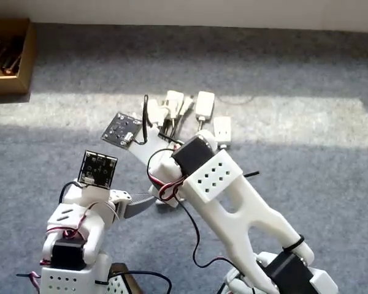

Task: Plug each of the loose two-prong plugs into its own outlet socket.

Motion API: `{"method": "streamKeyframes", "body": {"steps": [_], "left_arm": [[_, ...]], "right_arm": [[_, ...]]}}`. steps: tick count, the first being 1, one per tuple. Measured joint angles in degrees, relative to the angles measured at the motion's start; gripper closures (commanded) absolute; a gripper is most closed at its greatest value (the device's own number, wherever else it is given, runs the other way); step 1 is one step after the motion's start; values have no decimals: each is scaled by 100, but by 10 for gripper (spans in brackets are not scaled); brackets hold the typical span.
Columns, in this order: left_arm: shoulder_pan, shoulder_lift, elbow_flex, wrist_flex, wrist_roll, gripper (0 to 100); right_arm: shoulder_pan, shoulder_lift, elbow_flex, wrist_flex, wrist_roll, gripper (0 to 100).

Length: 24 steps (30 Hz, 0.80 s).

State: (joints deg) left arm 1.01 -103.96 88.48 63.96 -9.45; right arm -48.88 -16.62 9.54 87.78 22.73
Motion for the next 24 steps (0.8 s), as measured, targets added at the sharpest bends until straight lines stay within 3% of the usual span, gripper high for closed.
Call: {"method": "streamKeyframes", "body": {"steps": [7, 15, 19, 24], "left_arm": [[-26, 26, 9, 0, -62, 493], [-1802, 35, 343, -800, 193, 493], [-2092, 35, 343, -949, 369, 493], [-2101, 35, 404, -967, 404, 493]], "right_arm": [[35, 246, -70, 0, -62, 993], [237, 255, -132, 141, 26, 993], [396, 316, -132, 158, 176, 993], [422, 316, -132, 448, 923, 993]]}}
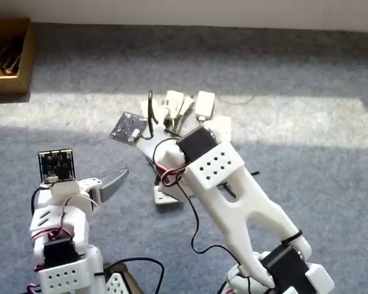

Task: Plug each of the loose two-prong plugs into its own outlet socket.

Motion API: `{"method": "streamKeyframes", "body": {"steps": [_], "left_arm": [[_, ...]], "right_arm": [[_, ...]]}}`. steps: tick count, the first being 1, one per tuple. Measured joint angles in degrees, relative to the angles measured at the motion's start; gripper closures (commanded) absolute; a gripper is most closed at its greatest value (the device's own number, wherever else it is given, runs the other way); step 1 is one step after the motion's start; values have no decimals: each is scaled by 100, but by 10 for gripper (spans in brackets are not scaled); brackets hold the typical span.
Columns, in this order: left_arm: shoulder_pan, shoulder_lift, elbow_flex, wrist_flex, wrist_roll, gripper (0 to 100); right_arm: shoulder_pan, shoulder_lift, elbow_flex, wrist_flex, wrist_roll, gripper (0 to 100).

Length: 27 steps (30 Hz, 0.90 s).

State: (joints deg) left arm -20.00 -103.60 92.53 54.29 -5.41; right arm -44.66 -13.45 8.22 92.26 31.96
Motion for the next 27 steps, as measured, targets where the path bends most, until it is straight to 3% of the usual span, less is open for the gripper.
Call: {"method": "streamKeyframes", "body": {"steps": [7, 12, 18, 27], "left_arm": [[0, 0, 0, -9, 0, 493], [53, 0, 0, -9, 0, 493], [97, 0, 79, -9, 0, 493], [123, 0, 79, -9, 0, 493]], "right_arm": [[0, 0, 0, 264, 2048, 993], [0, 273, 0, 193, 3077, 993], [18, 888, 0, -281, 3719, 993], [193, 897, 0, -633, 3842, 993]]}}
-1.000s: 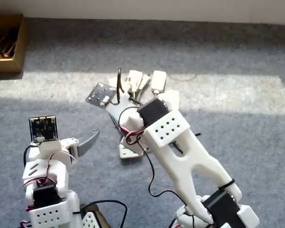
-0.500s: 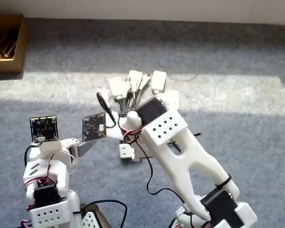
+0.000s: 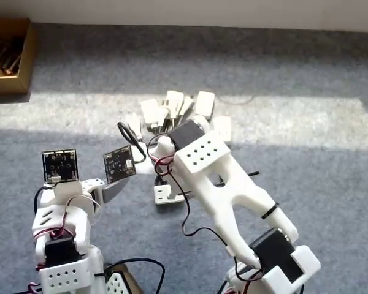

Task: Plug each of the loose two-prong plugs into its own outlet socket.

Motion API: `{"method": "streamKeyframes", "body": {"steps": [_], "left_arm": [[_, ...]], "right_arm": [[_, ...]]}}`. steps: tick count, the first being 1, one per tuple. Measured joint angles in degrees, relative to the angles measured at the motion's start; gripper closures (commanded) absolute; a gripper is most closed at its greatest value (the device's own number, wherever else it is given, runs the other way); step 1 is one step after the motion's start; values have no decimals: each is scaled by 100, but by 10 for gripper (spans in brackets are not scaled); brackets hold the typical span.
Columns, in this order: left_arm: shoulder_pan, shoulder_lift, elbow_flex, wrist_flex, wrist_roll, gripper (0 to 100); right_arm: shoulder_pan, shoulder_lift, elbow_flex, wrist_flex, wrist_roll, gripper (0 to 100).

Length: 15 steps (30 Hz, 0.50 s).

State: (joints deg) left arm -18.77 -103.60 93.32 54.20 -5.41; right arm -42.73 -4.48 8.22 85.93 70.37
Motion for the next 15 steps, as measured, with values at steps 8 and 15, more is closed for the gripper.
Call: {"method": "streamKeyframes", "body": {"steps": [8, 15], "left_arm": [[202, 0, 35, 0, -123, 493], [1327, 0, 97, 0, -580, 493]], "right_arm": [[308, 0, 0, -167, 0, 993], [343, 0, 0, -167, 0, 993]]}}
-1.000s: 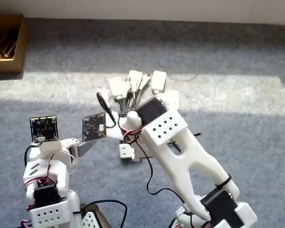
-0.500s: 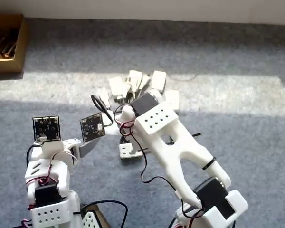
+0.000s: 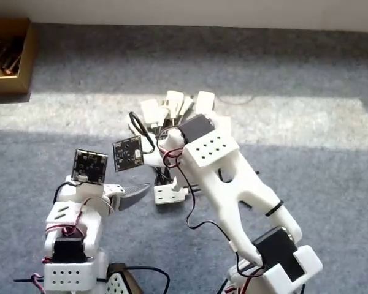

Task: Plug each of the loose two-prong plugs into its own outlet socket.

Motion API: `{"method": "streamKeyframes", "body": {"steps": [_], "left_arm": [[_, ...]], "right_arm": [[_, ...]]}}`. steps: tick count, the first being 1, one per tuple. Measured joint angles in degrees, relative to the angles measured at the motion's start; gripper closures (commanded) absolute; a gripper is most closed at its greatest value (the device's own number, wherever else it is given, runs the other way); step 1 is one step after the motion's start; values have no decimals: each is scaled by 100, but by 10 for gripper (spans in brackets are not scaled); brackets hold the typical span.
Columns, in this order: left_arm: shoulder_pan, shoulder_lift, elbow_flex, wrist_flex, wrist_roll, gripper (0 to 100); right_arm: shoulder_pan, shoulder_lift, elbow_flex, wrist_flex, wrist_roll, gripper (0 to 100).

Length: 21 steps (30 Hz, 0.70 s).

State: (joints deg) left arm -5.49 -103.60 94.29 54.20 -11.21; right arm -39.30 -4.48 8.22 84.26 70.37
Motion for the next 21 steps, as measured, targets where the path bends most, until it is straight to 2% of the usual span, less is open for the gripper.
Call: {"method": "streamKeyframes", "body": {"steps": [4, 12, 15, 18, 21], "left_arm": [[281, 0, 158, 18, -158, 493], [325, 0, 176, -141, -290, 493], [325, 0, 176, -123, -290, 493], [325, -26, -185, 747, -281, 493], [325, 158, -774, 1767, -316, 493]], "right_arm": [[18, 0, 0, 0, 9, 993], [26, 0, 0, 158, 9, 993], [26, -97, 0, 185, -316, 993], [26, -211, 9, 343, -826, 993], [18, -308, 9, 501, -1020, 993]]}}
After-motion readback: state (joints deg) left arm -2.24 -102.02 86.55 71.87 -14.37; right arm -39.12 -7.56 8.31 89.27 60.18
